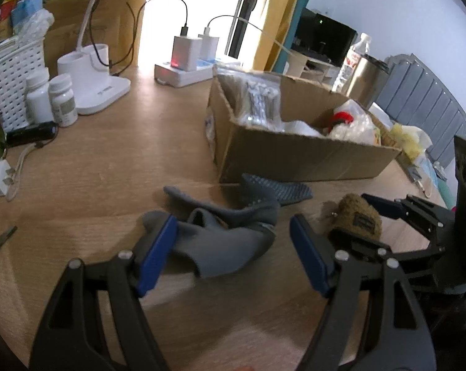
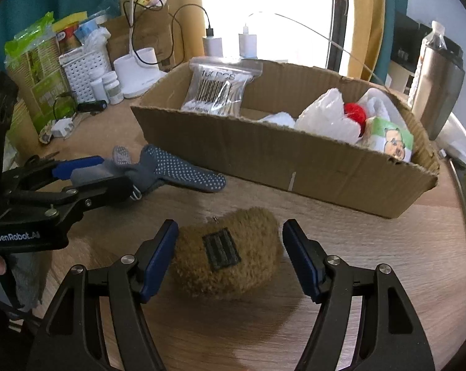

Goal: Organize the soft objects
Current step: 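Move both tools back toward the grey sock and brown fuzzy pouch, then grasp the brown fuzzy pouch with the right gripper while the left grasps the grey sock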

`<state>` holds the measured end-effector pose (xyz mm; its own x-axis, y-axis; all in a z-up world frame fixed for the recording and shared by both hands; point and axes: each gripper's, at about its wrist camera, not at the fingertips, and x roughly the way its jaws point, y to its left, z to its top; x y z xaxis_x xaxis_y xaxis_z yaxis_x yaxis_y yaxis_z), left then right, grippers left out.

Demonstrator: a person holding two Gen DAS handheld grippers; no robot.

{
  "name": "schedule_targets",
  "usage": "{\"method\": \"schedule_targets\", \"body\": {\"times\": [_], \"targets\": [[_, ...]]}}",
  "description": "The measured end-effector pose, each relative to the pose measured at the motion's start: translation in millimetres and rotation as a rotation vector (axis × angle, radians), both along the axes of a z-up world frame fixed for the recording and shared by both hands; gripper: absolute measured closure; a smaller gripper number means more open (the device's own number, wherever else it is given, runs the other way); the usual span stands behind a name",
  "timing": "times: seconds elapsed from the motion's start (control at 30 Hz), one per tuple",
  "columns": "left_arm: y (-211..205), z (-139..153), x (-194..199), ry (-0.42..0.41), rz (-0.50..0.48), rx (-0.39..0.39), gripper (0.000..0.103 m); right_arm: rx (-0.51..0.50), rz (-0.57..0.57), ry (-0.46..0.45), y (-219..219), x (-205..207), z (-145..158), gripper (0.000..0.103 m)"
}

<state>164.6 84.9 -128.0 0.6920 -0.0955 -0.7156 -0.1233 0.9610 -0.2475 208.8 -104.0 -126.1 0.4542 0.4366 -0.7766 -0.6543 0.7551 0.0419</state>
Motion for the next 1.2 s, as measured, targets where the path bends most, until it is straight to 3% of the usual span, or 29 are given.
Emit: {"method": "schedule_targets", "body": {"times": [0.17,0.33,0.53,0.63,0.8,1.2], "targets": [[-3.2,-4.6,8.7,0.037,0.000,0.009,0.026,0.014,0.010,0.011,-1.1,2.5,-1.3,0.030],[-13.2,-5.9,13.4,0.060,-0.003,0.073,0.026,0.018,0.026,0.012,-0.8,2.0,-1.3,0.030],[-18.8,-7.1,15.1,0.074,-0.006,0.117,0.027,0.026,0.033,0.014,-2.0,1.3,-0.4,0.040],[-18.3,-6.3,14.1,0.067,-0.009,0.115,0.044,0.025,0.041,0.009,-3.0,-0.4,0.3,0.042],[-23.2,-4.7,13.3,0.059,-0.042,0.119,0.062,0.037,0.051,0.003,-4.8,-2.6,2.2,0.046],[-42.4,14.4,4.9,0.002,-0.114,0.104,0.063,0.056,0.036,-0.037,-16.5,-5.3,17.2,0.048]]}}
